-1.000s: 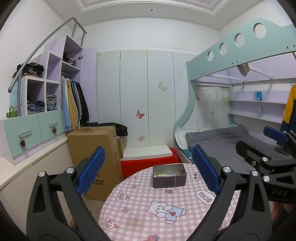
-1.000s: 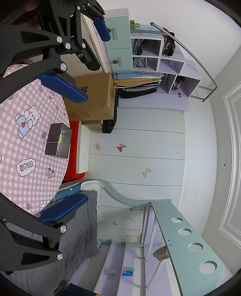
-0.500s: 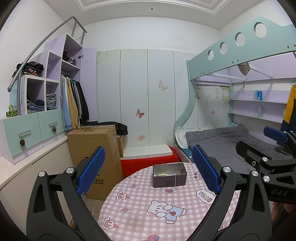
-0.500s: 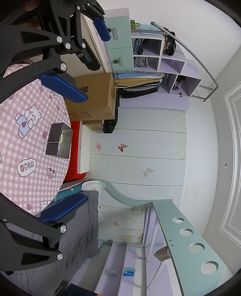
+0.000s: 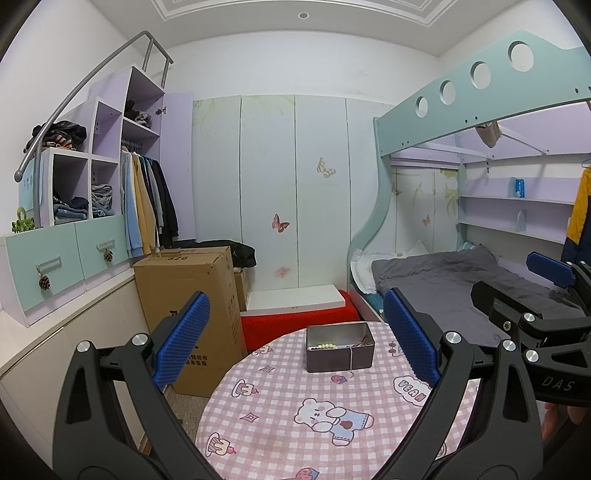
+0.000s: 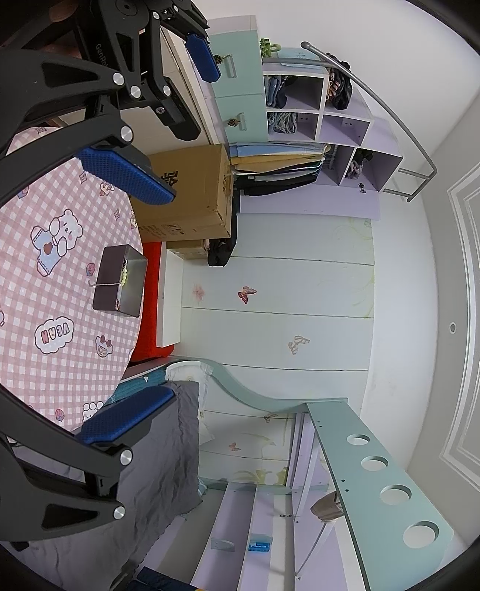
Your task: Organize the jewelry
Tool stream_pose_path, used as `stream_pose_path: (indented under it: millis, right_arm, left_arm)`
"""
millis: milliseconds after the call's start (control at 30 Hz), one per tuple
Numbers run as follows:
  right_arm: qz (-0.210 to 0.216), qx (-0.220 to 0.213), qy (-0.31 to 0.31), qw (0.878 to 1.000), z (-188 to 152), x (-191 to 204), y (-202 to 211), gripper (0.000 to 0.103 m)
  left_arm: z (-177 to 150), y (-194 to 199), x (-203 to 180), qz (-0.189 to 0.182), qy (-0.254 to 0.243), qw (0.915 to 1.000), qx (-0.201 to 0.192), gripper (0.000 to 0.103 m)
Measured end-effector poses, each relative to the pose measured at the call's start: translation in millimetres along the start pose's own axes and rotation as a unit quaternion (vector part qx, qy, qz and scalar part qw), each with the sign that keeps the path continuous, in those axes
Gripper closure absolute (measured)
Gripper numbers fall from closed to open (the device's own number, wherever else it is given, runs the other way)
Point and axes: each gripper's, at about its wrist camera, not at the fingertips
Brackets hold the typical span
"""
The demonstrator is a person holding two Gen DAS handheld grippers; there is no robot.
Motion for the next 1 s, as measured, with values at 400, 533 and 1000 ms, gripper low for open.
stream_pose_path:
  millis: [400,533,1000]
  right_arm:
    - [0.002,0.012,-0.005,1.000,-5,5,-13,0.008]
    - [0.003,0.020,-0.008,1.000,-8,4,-20,0.008]
    - [0.011,0.054,-0.019,0.998,-20,0,-52,0.008]
  left_arm:
    - [-5,-10,8,0.004,-0.002,1.0000,0.008,0.010]
    - [-8,-18,12,0.008,-0.005,0.9999,0.012,0.010]
    - [-22,-58,13,0.020,-0.016,0.9988,0.041,0.010]
Point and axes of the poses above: each gripper's, at about its wrist camera, not at the fingertips, and y roughly against the way its jaws point, x to its left, z to its top, and after that the axes turned 15 degrees about y, right-handed
